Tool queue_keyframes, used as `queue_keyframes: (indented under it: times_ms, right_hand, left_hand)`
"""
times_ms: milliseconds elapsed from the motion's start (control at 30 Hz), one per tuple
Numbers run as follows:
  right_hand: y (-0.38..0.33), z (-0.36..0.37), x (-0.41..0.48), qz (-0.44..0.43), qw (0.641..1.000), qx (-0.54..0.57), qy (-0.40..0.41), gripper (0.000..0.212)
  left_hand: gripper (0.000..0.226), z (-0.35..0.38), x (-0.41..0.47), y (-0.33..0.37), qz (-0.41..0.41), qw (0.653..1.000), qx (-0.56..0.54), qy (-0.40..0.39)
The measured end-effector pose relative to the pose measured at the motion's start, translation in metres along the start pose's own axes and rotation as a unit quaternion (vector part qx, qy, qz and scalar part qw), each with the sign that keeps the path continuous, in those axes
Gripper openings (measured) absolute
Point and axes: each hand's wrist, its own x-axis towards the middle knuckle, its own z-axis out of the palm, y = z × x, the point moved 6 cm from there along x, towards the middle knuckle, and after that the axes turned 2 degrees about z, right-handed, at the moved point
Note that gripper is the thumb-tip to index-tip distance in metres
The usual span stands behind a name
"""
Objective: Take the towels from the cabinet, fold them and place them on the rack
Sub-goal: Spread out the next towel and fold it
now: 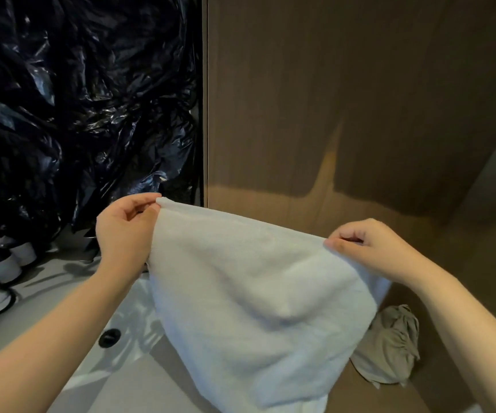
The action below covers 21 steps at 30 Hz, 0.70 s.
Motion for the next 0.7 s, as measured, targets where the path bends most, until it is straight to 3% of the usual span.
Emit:
queue_keyframes:
  times_ms: [300,600,700]
  right_hand:
    - [0.099,0.136,0.059,0.103,0.983,-0.111,-0.106,0.019]
    - [0.16,0.209,0.124,0.141,0.974,-0.171,-0.05,0.027]
    - [0.175,0.217,0.14,0.159,0.97,-0.184,-0.024,0.029]
  left_hand:
    - [0.02,0.019,-0.023,-0.18,-0.206,0.959,0.194,-0.018]
    - [0.021,0.06,-0.004,-0.264,-0.187,0.932,0.305,-0.06]
    - [0.02,0.075,0.0,-0.274,-0.135,0.911,0.36,-0.146]
